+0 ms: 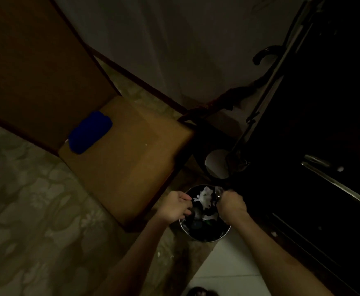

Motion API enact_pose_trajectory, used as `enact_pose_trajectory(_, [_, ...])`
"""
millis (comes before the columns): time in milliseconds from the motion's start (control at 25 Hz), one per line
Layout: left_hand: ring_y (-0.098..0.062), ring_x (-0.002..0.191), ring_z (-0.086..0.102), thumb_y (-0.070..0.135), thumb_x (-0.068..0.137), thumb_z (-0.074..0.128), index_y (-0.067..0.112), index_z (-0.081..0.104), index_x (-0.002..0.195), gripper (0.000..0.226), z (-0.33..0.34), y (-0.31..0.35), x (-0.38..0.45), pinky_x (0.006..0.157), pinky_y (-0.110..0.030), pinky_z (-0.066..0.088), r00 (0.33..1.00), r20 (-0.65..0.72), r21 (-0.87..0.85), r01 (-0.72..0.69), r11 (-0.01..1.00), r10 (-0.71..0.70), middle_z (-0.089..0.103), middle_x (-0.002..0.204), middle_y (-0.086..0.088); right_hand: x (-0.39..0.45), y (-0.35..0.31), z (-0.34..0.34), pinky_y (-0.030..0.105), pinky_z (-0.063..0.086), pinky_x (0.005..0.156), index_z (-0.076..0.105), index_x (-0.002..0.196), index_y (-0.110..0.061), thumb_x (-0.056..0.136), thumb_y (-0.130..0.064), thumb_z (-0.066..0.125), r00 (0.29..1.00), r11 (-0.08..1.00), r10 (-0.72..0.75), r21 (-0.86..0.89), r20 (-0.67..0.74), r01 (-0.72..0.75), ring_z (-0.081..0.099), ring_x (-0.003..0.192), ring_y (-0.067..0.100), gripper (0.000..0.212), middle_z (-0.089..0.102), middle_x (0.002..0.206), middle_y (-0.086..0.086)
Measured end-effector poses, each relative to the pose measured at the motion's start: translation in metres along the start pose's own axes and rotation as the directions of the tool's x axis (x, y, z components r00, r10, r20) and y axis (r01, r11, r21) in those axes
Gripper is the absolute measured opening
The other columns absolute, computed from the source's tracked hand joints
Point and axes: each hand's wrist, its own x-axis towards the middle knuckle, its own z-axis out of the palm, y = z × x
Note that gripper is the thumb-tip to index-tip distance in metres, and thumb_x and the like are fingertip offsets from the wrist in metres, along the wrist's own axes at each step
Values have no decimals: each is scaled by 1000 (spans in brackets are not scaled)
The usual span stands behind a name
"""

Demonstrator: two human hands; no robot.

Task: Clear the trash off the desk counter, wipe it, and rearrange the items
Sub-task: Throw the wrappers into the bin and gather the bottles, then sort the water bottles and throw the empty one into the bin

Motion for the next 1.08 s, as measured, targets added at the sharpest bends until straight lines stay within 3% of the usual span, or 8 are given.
enact_pose_trajectory(200, [-10, 74, 63, 12, 93, 58, 7, 59, 110, 18, 3, -3, -4, 66, -24, 53, 1000, -9, 24, -5, 1000, 6, 65, 97, -6, -9, 6, 6, 32, 47, 93, 38, 134, 5, 96, -18, 48, 996, 996, 74, -45, 57, -71, 53, 123, 29, 46, 49, 135, 17])
enact_pose_trajectory(400, [-13, 78, 66, 14, 92, 60, 7, 61, 111, 20, -3, 9, -32, 60, -18, 50, 1000, -9, 106, -22, 994, 23, 66, 92, -6, -48, 16, -23, 37, 49, 90, 43, 126, 5, 93, -19, 54, 989, 976, 106, 182, 100, -123, 57, 115, 36, 41, 57, 125, 22])
enact_pose_trajectory(520, [-11, 72, 64, 16, 90, 63, 7, 62, 105, 17, -14, 26, -63, 55, -20, 47, 1000, -20, 165, -14, 986, 17, 64, 86, -3, -88, 21, -52, 36, 56, 78, 60, 96, -1, 94, -21, 52, 993, 953, -33, 302, 115, -3, 67, 90, 33, 22, 67, 98, 20])
enact_pose_trajectory(640, [-15, 73, 65, 20, 88, 64, 11, 61, 98, 14, -38, 54, -104, 61, -27, 48, 1000, -6, 270, -17, 963, 19, 64, 84, -2, -141, 19, -98, 26, 52, 50, 57, 64, -7, 97, -12, 44, 971, 840, -173, 539, 164, 58, 62, 47, 17, 36, 63, 55, 11])
enact_pose_trajectory(720, [-13, 70, 64, 24, 88, 65, 11, 61, 104, 22, -58, 79, -140, 61, -25, 48, 999, 40, 308, -45, 950, 34, 65, 84, -1, -182, 16, -136, 18, 40, 39, 58, 66, -5, 97, -10, 44, 954, 739, -252, 669, 165, 79, 53, 35, 12, 35, 58, 45, 7])
enact_pose_trajectory(840, [-9, 70, 66, 25, 92, 61, 12, 57, 116, 28, -91, 132, -209, 58, -18, 48, 982, 177, 208, -107, 972, 70, 67, 95, 1, -243, 14, -203, 18, 36, 42, 62, 86, 10, 97, -12, 46, 922, 643, -361, 753, 137, 140, 48, 38, 12, 30, 57, 47, 7])
enact_pose_trajectory(960, [-9, 67, 68, 23, 95, 56, 14, 61, 113, 20, -118, 189, -281, 53, -15, 50, 920, 338, 88, -242, 966, 200, 69, 95, -2, -299, 13, -268, 19, 35, 43, 61, 86, -3, 98, -17, 47, 884, 566, -461, 794, 83, 220, 46, 39, 11, 23, 57, 50, 7])
enact_pose_trajectory(1080, [-8, 58, 66, 19, 97, 53, 6, 64, 105, 19, -131, 248, -344, 49, -14, 50, 863, 383, 41, -371, 928, 329, 68, 84, -6, -354, 17, -324, 19, 32, 44, 60, 89, -4, 98, -18, 47, 874, 520, -486, 802, -6, 294, 43, 40, 11, 21, 54, 51, 7])
